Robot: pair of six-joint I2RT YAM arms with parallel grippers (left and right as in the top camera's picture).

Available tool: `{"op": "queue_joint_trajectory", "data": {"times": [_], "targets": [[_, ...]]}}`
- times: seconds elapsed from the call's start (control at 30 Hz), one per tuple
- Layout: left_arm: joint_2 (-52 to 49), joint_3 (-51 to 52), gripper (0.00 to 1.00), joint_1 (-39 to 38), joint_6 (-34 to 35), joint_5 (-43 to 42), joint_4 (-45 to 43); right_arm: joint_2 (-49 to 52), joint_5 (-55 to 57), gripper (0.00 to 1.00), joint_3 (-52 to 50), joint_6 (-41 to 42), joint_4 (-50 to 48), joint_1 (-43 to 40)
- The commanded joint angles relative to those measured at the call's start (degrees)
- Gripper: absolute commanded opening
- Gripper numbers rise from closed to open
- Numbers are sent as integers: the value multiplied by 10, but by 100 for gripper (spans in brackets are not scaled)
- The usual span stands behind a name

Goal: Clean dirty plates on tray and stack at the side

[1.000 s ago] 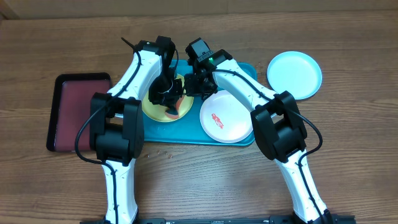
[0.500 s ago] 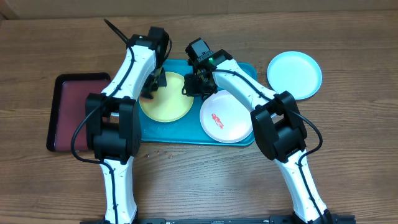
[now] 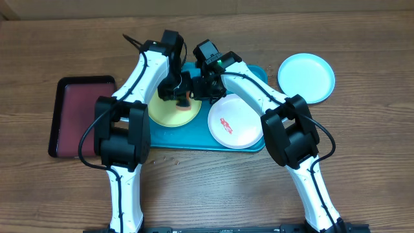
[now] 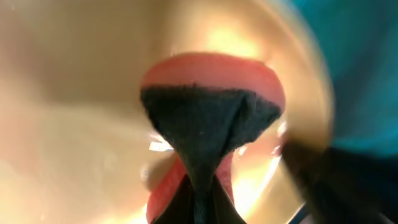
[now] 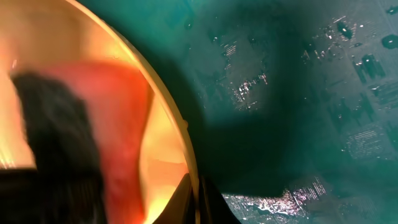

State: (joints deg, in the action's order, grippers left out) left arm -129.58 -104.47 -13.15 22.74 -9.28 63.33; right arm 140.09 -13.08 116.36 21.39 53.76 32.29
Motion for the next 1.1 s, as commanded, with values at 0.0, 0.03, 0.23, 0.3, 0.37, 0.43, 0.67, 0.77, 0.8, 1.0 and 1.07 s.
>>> {"op": "queue_joint_trajectory", "data": {"times": [0.0,0.03,0.23,0.3,0.37,0.43,0.67,0.77,0.8,1.0,1.07], "targets": [[-5,10,4,-3,-46,25,38,21,40,4,-9,-2,10,-1],[-5,10,4,-3,-46,65,52,21,40,4,-9,-2,11,-1],[-5,3,4,-3,-13,309,90,21,40,4,-9,-4,15,-2],[-5,-8,4,-3,14,345,93,21,40,4,-9,-4,17,-2],[-5,-28,4,-3,40,373,97,21,40,4,-9,-4,17,-2],[-4,-56,4,-2,64,396,106,20,40,4,-7,-4,17,-2],[9,-191,4,10,146,354,177,19,45,4,30,-32,32,-2],[23,-207,4,46,139,240,181,13,107,4,79,-39,69,3],[24,-207,4,57,127,205,178,10,132,4,94,-39,82,5],[24,-203,4,149,-9,-13,175,0,329,4,202,-54,155,36],[24,-203,4,174,-9,-8,185,-3,381,4,231,-72,164,50]]}}
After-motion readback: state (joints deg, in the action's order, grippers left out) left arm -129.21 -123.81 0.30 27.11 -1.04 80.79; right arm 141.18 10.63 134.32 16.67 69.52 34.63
